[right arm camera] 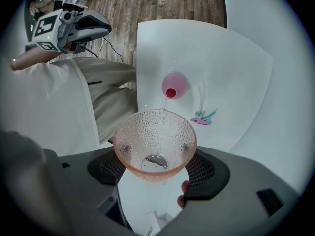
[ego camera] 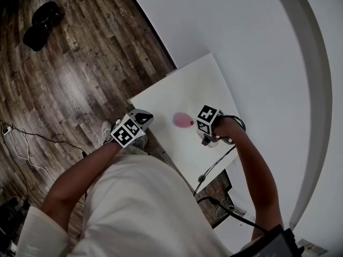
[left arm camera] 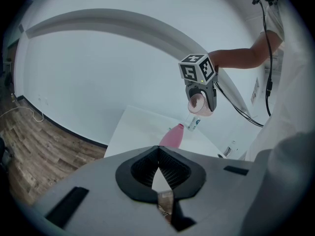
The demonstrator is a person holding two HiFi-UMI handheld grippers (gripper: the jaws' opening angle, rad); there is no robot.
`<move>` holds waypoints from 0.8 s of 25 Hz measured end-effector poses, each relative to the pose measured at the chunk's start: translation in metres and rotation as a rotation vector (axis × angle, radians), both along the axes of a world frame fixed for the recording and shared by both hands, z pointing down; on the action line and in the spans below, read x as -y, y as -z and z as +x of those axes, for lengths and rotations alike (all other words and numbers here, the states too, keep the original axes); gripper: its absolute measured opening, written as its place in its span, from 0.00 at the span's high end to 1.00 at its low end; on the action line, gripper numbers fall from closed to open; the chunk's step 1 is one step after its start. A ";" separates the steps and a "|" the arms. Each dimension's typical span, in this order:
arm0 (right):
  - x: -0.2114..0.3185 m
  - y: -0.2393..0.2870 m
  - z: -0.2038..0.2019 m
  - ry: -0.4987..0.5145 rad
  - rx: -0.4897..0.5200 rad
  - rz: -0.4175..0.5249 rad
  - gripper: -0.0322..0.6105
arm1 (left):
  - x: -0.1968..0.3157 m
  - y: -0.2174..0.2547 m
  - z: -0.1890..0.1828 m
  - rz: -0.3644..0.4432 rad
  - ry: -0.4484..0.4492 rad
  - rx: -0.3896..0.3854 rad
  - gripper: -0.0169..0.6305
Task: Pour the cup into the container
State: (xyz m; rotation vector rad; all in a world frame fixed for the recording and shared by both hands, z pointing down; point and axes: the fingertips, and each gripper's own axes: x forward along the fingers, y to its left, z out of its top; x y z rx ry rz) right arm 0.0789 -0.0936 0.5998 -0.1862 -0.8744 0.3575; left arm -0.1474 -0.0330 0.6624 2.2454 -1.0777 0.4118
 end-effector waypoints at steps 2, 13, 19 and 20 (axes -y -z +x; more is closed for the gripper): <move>0.000 0.000 0.000 0.002 -0.008 -0.004 0.38 | 0.000 0.000 0.000 -0.009 -0.003 -0.001 0.96; 0.002 0.004 0.000 0.011 -0.041 -0.030 0.38 | 0.006 0.010 0.002 0.005 0.000 -0.017 0.96; 0.007 0.001 -0.009 0.025 -0.063 -0.040 0.38 | 0.004 0.008 -0.003 0.004 0.003 -0.014 0.96; 0.007 0.001 -0.011 0.029 -0.069 -0.042 0.38 | 0.003 0.009 -0.005 0.002 0.004 -0.013 0.96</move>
